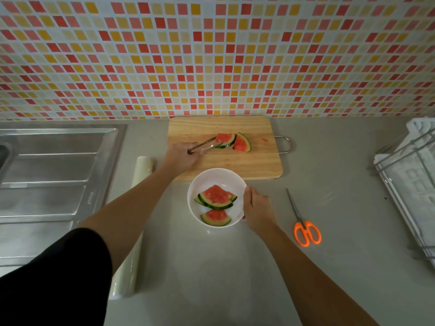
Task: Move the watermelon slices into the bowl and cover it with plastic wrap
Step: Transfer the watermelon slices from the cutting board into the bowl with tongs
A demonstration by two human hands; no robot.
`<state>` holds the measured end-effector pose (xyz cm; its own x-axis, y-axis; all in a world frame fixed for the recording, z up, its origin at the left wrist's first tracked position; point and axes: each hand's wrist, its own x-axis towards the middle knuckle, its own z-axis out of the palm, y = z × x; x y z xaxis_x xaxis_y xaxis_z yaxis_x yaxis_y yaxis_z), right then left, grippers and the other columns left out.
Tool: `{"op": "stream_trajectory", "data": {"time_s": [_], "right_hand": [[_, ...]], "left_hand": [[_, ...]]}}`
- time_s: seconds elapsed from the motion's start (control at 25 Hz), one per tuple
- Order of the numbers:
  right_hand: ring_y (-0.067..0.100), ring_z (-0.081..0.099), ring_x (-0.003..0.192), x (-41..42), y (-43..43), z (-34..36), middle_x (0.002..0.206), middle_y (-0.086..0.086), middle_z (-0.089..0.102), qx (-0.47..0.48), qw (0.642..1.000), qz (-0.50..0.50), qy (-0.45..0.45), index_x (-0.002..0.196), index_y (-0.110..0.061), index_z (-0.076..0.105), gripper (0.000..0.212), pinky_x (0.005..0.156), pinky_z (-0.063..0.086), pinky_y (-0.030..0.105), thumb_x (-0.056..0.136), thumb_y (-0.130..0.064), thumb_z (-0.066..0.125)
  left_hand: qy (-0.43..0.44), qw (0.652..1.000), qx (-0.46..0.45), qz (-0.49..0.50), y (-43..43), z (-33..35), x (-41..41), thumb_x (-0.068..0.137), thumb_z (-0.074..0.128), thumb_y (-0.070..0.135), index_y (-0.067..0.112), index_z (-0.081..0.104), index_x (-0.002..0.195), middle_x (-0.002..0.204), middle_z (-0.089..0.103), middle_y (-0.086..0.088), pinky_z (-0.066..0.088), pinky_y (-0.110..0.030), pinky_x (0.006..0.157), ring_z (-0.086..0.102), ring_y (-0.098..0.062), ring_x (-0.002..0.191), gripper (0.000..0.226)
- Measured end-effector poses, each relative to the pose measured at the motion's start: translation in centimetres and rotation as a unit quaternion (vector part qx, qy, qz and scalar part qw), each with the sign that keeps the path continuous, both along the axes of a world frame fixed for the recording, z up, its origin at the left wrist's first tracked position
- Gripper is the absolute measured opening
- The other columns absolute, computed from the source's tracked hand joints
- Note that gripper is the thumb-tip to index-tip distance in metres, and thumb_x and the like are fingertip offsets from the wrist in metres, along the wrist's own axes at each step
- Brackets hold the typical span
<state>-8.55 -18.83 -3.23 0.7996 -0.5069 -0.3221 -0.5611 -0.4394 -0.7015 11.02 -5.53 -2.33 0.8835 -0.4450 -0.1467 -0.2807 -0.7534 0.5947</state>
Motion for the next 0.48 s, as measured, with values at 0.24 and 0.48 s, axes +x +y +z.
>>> {"op": "stream_trajectory", "data": {"time_s": [0.24, 0.48], "right_hand": [[0.030, 0.066, 0.071, 0.1, -0.1, -0.3, 0.072, 0.007, 0.060, -0.015, 1.000, 0.007, 0.002, 0.097, -0.004, 0.059, 0.040, 0.070, 0.057, 0.046, 0.101, -0.028, 0.027], [0.032, 0.068, 0.074, 0.0, 0.0, -0.3, 0.075, 0.011, 0.064, -0.013, 1.000, 0.006, -0.001, 0.099, -0.004, 0.060, 0.041, 0.069, 0.058, 0.045, 0.101, -0.028, 0.027]], "left_hand": [[-0.065, 0.998, 0.001, -0.001, -1.1, -0.7, -0.5, 0.092, 0.057, 0.032, 0.010, 0.057, 0.129, 0.114, 0.069, -0.014, 0.042, -0.029, 0.091, 0.061, -0.027, 0.106, 0.043], [-0.006, 0.996, -0.050, 0.075, -1.5, 0.1, -0.3, 0.092, 0.055, 0.030, 0.015, 0.070, 0.084, 0.063, 0.057, 0.004, 0.036, -0.008, 0.051, 0.052, -0.015, 0.065, 0.023]]}}
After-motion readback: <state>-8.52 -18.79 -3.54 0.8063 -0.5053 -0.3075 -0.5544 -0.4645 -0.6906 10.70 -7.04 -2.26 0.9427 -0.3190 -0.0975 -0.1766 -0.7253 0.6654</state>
